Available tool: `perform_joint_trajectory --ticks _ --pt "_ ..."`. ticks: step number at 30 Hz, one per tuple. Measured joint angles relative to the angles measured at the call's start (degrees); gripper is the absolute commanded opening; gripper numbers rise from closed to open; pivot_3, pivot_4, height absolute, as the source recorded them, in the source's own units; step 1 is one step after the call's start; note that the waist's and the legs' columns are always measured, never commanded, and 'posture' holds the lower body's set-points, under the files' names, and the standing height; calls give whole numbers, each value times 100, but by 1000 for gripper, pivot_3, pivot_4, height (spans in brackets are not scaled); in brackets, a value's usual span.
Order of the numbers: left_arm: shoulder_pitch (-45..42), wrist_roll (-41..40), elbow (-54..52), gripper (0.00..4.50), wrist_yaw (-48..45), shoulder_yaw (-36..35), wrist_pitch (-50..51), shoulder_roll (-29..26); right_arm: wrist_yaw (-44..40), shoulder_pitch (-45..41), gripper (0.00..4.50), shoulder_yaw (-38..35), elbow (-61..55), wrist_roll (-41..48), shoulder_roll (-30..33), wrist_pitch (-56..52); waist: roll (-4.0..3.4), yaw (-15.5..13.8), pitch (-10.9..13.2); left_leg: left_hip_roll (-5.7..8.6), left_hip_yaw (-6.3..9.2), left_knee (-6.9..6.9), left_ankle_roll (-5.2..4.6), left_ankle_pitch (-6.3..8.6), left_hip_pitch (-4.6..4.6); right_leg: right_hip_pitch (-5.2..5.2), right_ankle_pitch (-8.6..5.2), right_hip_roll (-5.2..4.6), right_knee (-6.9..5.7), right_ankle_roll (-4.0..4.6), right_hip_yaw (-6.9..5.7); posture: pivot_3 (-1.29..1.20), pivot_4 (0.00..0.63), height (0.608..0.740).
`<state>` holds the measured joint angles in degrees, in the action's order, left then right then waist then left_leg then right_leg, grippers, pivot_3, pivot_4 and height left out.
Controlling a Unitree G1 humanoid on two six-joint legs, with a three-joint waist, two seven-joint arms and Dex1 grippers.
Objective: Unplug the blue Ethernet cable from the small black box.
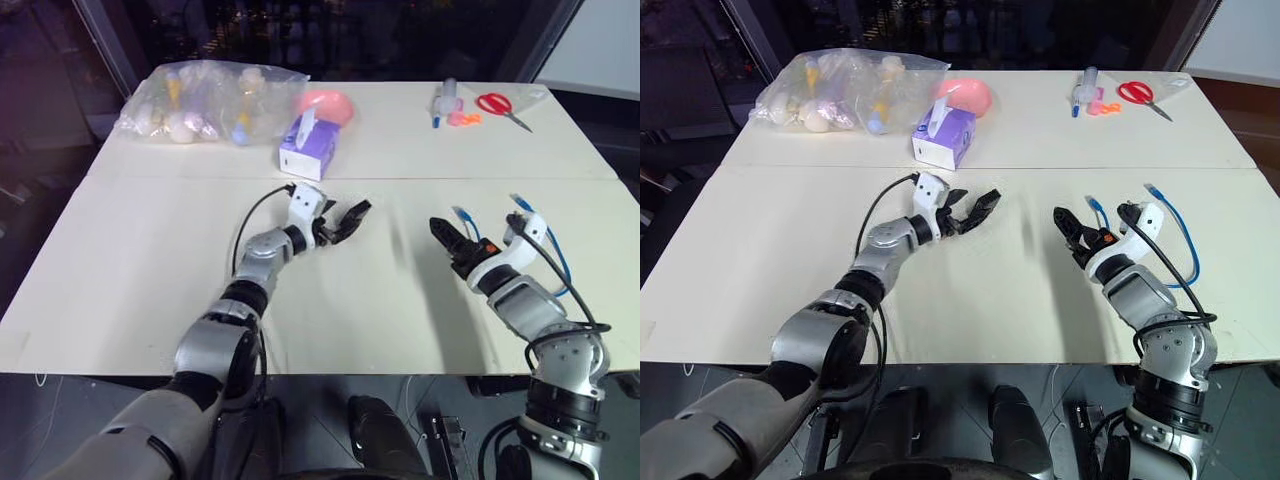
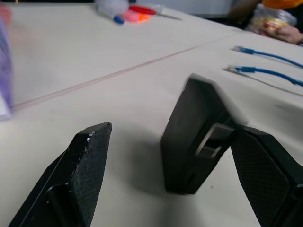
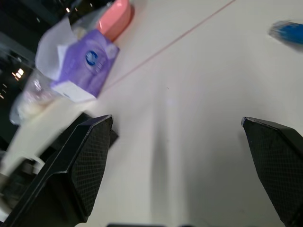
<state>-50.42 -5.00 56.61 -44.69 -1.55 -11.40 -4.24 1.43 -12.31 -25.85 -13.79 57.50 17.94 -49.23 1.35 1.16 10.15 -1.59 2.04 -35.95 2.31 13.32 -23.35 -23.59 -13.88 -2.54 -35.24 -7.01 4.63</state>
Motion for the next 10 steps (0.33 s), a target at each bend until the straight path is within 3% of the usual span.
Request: perform_joint_trajectory --ticks 3,10 --pt "628 -225 -1795 3960 -402 79 985 -535 -299 245 4500 92 -122 -59 320 -39 -2 -3 -1 -2 0 -2 0 0 3 2 0 -1 -6 1 0 0 150 740" --pt "1609 -732 -4029 3960 -549 83 2877 -1207 -1160 725 4500 414 -654 -326 1127 -44 -4 -24 -3 -2 0 -16 0 0 5 10 -2 -2 -6 3 -2 0 150 740"
